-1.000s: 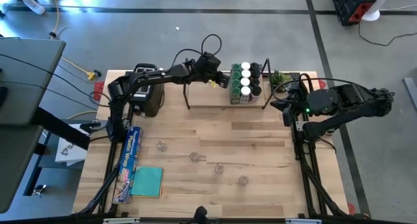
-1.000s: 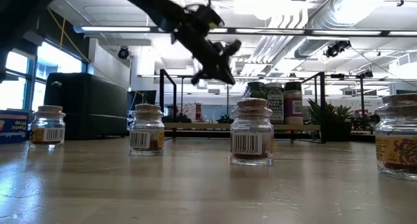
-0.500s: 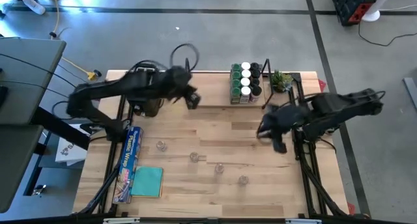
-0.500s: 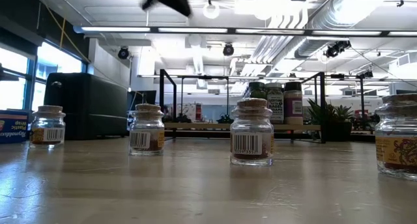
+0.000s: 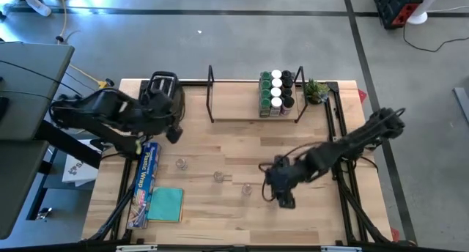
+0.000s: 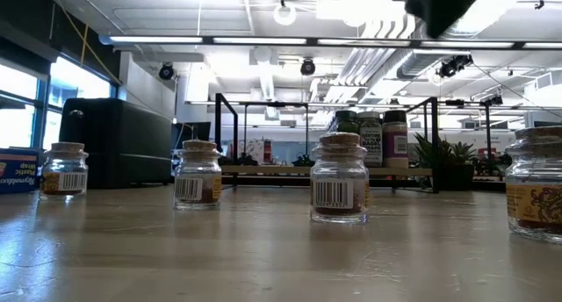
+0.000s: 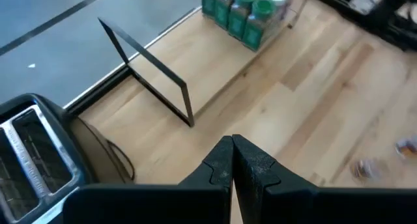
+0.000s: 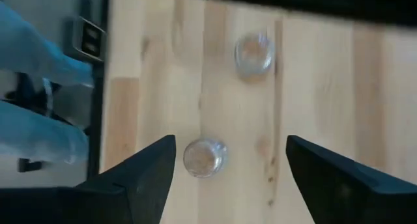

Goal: Shelf spices
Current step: Put the bottom brown spice bottle on the shelf

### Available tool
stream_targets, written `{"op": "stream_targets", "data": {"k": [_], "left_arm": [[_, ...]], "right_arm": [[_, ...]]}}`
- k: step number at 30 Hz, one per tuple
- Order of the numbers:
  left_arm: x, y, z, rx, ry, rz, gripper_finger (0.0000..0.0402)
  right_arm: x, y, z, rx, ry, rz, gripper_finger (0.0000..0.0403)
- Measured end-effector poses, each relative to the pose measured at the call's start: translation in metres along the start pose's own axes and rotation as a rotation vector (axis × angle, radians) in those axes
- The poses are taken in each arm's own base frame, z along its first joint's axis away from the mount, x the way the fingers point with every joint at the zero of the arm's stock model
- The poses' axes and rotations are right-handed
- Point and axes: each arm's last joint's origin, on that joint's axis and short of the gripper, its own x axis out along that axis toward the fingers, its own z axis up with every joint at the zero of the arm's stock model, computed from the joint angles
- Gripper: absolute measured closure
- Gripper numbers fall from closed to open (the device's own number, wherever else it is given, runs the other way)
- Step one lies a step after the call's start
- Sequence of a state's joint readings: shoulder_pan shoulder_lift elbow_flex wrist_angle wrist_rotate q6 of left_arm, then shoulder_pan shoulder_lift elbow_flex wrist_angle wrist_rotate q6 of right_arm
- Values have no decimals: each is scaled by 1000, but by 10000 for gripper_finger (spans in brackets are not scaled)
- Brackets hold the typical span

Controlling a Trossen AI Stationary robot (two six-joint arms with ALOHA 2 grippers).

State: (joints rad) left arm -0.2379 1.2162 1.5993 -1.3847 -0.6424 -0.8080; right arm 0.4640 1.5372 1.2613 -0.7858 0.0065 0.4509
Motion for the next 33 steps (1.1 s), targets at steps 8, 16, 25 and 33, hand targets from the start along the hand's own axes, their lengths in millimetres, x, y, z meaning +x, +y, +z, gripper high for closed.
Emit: {"op": "stream_targets", "data": {"k": [8, 16, 25, 33], "left_arm": [[-31, 29, -7, 11, -38, -78, 402], [-45, 48, -9, -40, -85, -105, 402], [-45, 50, -8, -62, -105, -88, 402], [-45, 49, -8, -63, -104, -86, 402]], "right_arm": [[56, 36, -23, 226, 84, -142, 114], [93, 52, -38, 264, 138, -178, 114], [112, 48, -44, 299, 200, -220, 159], [116, 48, -42, 326, 196, -208, 243]]}}
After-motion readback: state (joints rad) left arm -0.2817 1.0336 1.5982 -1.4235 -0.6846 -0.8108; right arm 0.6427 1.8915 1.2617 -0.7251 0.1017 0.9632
